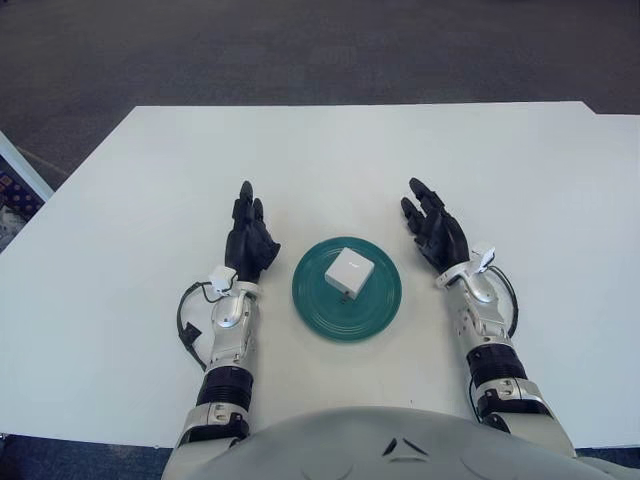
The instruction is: Put the charger into the plate.
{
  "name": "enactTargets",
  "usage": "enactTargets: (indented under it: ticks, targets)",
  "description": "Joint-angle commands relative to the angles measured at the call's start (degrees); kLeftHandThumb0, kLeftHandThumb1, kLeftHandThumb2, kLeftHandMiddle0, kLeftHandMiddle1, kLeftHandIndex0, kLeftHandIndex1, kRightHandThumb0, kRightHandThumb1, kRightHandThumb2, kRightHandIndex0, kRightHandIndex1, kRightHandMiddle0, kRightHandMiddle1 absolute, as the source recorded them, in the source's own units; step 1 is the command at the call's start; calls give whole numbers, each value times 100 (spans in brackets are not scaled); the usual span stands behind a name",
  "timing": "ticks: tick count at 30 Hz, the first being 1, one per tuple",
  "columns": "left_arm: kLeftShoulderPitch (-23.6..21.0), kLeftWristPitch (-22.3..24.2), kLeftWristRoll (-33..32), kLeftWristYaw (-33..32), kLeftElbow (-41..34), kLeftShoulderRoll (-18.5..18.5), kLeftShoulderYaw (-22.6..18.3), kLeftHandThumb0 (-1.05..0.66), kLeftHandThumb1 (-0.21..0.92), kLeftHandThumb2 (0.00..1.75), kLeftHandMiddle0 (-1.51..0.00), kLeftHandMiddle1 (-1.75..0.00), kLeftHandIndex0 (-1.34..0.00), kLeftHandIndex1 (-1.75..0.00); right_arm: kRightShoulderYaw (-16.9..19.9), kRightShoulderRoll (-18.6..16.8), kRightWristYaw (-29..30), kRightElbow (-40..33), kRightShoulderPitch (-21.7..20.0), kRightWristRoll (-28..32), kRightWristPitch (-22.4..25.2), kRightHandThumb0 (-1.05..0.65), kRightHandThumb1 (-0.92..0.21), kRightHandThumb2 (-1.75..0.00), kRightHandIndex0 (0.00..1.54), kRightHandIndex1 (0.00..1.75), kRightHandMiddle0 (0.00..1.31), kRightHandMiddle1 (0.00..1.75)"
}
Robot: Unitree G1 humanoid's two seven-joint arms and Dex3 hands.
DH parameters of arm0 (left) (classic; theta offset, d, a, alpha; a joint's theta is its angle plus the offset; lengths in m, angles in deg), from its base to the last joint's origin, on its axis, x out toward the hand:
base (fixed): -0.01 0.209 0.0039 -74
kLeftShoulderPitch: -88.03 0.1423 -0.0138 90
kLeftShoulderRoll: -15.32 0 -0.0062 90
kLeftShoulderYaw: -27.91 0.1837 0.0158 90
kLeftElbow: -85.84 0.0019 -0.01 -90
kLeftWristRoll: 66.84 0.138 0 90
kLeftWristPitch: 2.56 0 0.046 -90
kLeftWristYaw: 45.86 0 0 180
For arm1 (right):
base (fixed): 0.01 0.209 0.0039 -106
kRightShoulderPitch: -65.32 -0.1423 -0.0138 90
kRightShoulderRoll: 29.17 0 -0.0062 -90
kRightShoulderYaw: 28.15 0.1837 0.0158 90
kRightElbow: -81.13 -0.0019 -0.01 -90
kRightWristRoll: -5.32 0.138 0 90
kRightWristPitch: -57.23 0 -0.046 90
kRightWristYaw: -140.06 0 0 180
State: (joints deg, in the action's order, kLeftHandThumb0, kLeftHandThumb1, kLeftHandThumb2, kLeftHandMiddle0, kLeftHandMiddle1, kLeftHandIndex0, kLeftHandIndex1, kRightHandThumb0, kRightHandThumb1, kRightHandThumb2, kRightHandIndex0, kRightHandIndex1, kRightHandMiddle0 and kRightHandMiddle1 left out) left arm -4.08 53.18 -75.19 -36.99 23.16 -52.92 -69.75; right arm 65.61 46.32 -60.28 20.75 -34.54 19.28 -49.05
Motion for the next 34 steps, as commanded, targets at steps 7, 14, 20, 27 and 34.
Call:
enactTargets:
  ticks: [7, 14, 20, 27, 34]
  targets:
    - [544, -139, -245, 64, 755, 308, -93, -105, 92, 94, 0, 0, -2, -1, -27, -65, 294, 685, 99, -346, 5, -105, -92, -106, 6, 0, 0, 29]
    - [530, -184, -187, 59, 770, 305, -92, -105, 92, 94, 0, 0, -2, -1, -20, -81, 374, 856, 22, -430, -98, -105, -92, -107, 6, 0, 0, 28]
    - [598, -161, -221, 180, 676, 312, -44, -105, 92, 95, 0, 0, -2, -1, -4, -89, 435, 963, -16, -508, -234, -105, -92, -108, 6, 0, 0, 28]
    - [621, -138, -229, 178, 635, 340, -70, -105, 92, 96, 0, 0, -1, -1, 38, -86, 411, 1018, -55, -444, -228, -105, -92, -108, 8, 1, 0, 31]
    - [583, -100, -318, 231, 662, 348, -125, -105, 92, 97, 0, 0, -1, -1, 142, -105, 165, 984, -44, -184, -61, -104, -92, -106, 9, 0, 0, 35]
